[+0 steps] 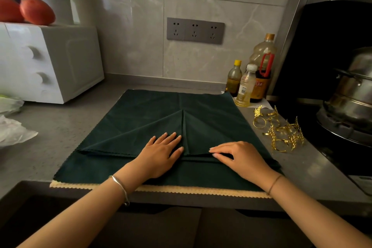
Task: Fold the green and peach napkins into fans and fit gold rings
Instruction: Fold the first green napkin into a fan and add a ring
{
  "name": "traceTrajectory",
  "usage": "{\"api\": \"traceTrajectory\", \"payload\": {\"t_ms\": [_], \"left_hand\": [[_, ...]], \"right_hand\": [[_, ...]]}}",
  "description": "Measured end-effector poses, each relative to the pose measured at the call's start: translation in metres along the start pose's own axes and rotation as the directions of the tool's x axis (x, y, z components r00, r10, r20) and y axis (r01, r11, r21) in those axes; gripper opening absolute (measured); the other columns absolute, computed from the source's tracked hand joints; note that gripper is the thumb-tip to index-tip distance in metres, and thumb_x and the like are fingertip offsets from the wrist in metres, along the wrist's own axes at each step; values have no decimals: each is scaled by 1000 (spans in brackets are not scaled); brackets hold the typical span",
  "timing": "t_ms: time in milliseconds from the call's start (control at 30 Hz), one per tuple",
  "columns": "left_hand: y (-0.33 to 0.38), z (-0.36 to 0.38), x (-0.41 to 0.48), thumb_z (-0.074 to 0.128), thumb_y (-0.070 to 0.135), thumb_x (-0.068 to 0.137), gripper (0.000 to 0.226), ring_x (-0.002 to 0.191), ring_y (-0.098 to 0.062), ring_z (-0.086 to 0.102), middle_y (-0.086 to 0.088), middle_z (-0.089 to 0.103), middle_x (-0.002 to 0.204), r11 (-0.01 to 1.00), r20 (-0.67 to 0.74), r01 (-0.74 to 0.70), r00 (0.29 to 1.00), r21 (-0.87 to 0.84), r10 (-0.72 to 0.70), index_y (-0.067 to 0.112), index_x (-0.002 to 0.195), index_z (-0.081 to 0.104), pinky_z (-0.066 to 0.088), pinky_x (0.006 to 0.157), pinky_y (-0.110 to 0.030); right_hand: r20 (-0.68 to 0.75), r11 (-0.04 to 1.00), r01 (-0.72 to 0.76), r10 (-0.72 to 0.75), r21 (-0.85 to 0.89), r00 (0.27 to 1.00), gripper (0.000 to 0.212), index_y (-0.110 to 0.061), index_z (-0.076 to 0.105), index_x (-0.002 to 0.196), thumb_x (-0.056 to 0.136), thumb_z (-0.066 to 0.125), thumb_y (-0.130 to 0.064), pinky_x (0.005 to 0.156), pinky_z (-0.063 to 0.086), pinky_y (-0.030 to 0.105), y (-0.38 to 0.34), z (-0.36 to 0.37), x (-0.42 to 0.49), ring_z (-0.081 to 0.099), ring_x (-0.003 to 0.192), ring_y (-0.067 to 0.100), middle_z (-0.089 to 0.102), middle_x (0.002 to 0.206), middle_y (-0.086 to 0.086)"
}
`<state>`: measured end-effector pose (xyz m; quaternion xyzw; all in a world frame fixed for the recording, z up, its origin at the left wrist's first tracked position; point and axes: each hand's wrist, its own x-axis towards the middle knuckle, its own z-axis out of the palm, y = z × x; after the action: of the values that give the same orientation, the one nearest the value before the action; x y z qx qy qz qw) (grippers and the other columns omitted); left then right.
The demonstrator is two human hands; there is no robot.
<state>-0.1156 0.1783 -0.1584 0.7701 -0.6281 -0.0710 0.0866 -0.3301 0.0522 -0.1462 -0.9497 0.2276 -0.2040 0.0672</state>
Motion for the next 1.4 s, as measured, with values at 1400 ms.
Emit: {"api": "traceTrajectory", "payload": {"t_ms": [1400], "left_hand": [[-4,-5,-40,19,57,96,52,137,14,-10,30,-15,152,950,-22,-267,964,-161,267,31,138,36,-8,115,-17]], "right_hand": [[92,593,-356,428,722,899,29,-4,63,101,75,75,-2,69,51,23,29,48,180,60,71,12,63,81,9]]}}
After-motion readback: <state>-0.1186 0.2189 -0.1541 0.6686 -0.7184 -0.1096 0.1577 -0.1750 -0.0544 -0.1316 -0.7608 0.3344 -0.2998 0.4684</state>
